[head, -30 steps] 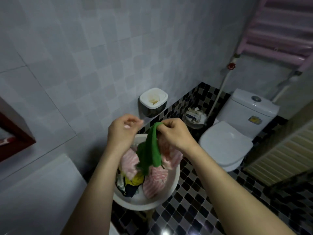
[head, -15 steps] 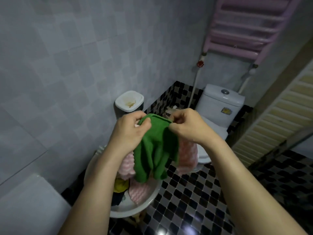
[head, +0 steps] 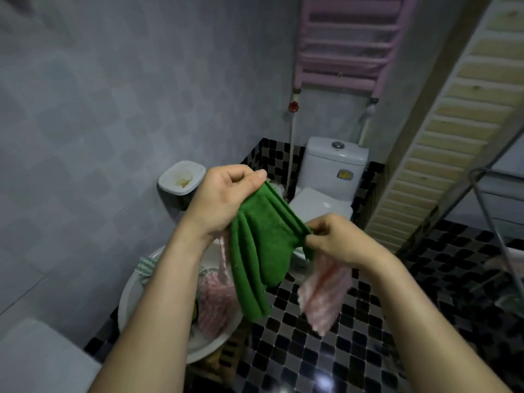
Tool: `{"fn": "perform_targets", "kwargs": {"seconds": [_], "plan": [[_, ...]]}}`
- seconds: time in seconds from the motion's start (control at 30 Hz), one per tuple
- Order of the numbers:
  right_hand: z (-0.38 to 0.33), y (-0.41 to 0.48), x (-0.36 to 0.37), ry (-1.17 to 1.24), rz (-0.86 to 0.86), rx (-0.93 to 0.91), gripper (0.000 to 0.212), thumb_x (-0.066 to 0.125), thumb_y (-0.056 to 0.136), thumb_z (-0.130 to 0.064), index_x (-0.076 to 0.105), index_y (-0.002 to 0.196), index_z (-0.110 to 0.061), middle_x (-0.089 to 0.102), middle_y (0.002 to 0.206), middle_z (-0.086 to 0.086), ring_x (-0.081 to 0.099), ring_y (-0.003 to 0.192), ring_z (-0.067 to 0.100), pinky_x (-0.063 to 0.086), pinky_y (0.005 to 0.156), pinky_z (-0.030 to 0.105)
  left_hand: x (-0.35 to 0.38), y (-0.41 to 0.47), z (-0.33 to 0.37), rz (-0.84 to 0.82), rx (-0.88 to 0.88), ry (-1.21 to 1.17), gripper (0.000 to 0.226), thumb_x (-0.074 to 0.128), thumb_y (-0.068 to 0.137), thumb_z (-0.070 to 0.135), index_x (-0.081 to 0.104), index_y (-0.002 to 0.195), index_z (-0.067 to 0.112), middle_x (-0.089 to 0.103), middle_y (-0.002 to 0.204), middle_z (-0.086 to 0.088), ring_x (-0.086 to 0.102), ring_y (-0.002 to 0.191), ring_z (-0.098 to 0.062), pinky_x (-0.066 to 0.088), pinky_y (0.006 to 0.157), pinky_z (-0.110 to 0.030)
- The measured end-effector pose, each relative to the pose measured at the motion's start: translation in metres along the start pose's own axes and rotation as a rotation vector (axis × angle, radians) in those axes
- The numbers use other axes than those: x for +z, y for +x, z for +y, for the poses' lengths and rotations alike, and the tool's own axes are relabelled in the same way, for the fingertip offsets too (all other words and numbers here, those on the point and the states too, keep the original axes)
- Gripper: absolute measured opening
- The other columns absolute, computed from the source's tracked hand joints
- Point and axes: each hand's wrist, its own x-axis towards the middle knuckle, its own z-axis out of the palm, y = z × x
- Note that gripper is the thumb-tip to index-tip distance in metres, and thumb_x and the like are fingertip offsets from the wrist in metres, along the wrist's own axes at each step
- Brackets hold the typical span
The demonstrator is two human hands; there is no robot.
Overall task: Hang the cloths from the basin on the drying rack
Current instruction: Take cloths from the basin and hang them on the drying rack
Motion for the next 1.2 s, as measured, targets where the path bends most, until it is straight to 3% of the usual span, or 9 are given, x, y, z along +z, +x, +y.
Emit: {"fn": "perform_targets", "kwargs": {"seconds": [0.13, 0.23, 0.4, 0.53, 0.7, 0.8, 0.93, 1.03, 1.2], "plan": [[0.04, -0.041, -0.025, 0.232, 0.149, 0.143, 0.025, 0.062, 0.089, -0.024, 0.073, 0.08, -0.004, 0.068, 0.091, 0.03, 0.056, 0.071, 0.022, 0.05, 0.073, 0.042, 0.017, -0.019, -0.001, -0.065, -0.052, -0.032, 0.019, 0.063, 0.087, 0.001, 0.055, 0.07, 0.008, 0.062, 0.054, 0.006, 0.054, 0.048, -0.003, 0.043, 0.047, -0.014], [0.064, -0.082, -0.041, 0.43, 0.286, 0.233, 0.024, 0.06, 0.093, -0.021, 0.076, 0.08, -0.011, 0.073, 0.09, 0.022, 0.069, 0.084, 0.032, 0.052, 0.088, 0.049, 0.032, -0.032, -0.008, -0.191, -0.058, 0.233, 0.017, 0.074, 0.08, 0.006, 0.059, 0.074, 0.008, 0.063, 0.063, 0.003, 0.057, 0.06, -0.008, 0.046, 0.057, -0.021], [0.08, -0.143, -0.059, 0.85, 0.462, 0.238, 0.022, 0.051, 0.097, -0.009, 0.072, 0.091, -0.005, 0.073, 0.066, 0.009, 0.069, 0.062, 0.015, 0.057, 0.071, 0.026, 0.082, -0.05, -0.021, -0.17, 0.038, 0.676, 0.012, 0.067, 0.088, 0.029, 0.064, 0.076, 0.025, 0.068, 0.075, 0.004, 0.063, 0.072, -0.016, 0.045, 0.063, -0.029], [0.095, -0.171, -0.085, 0.831, 0.806, 0.204, 0.01, 0.064, 0.087, 0.0, 0.071, 0.086, -0.006, 0.072, 0.072, 0.007, 0.067, 0.063, 0.008, 0.055, 0.068, 0.016, 0.129, -0.052, -0.022, -0.227, 0.193, 0.931, 0.015, 0.05, 0.094, 0.023, 0.064, 0.1, 0.024, 0.068, 0.093, -0.004, 0.063, 0.086, -0.028, 0.049, 0.069, -0.036], [0.132, -0.186, -0.139, 0.704, 0.94, 0.188, 0.017, 0.059, 0.089, 0.004, 0.07, 0.095, -0.007, 0.071, 0.068, -0.001, 0.068, 0.061, 0.0, 0.052, 0.067, 0.011, 0.19, -0.025, -0.019, -0.139, 0.305, 0.846, 0.019, 0.05, 0.097, 0.024, 0.066, 0.105, 0.019, 0.071, 0.096, -0.006, 0.063, 0.09, -0.029, 0.05, 0.073, -0.04], [0.154, -0.183, -0.165, 0.724, 0.988, 0.179, 0.014, 0.056, 0.091, 0.002, 0.067, 0.095, -0.005, 0.069, 0.055, -0.007, 0.065, 0.057, -0.001, 0.053, 0.068, 0.013, 0.215, -0.004, -0.015, -0.158, 0.301, 0.812, 0.026, 0.05, 0.097, 0.035, 0.062, 0.077, 0.023, 0.064, 0.071, -0.001, 0.059, 0.076, -0.029, 0.043, 0.062, -0.037], [0.182, -0.174, -0.216, 0.735, 1.089, 0.179, 0.017, 0.058, 0.093, -0.006, 0.068, 0.081, -0.013, 0.069, 0.056, -0.008, 0.059, 0.052, 0.0, 0.052, 0.065, 0.018, 0.257, 0.049, -0.004, -0.283, 0.297, 0.698, 0.055, 0.056, 0.094, 0.042, 0.035, 0.049, 0.018, 0.032, 0.046, 0.002, 0.038, 0.049, -0.016, 0.026, 0.052, -0.035], [0.2, -0.157, -0.268, 0.745, 1.187, 0.125, 0.021, 0.054, 0.094, -0.005, 0.065, 0.079, -0.014, 0.067, 0.053, -0.008, 0.056, 0.047, 0.0, 0.049, 0.055, 0.016, 0.298, 0.11, 0.005, -0.419, 0.275, 0.47, 0.047, 0.059, 0.093, 0.036, 0.042, 0.053, 0.018, 0.035, 0.05, 0.004, 0.035, 0.049, -0.009, 0.029, 0.056, -0.031], [0.215, -0.142, -0.338, 0.638, 1.293, 0.073, 0.028, 0.047, 0.097, -0.004, 0.064, 0.077, -0.016, 0.067, 0.055, -0.008, 0.056, 0.049, 0.002, 0.049, 0.057, 0.017, 0.339, 0.165, 0.026, -0.63, 0.316, 0.387, 0.008, 0.065, 0.09, 0.016, 0.068, 0.083, 0.015, 0.066, 0.074, -0.006, 0.052, 0.065, -0.004, 0.041, 0.066, -0.024]]}}
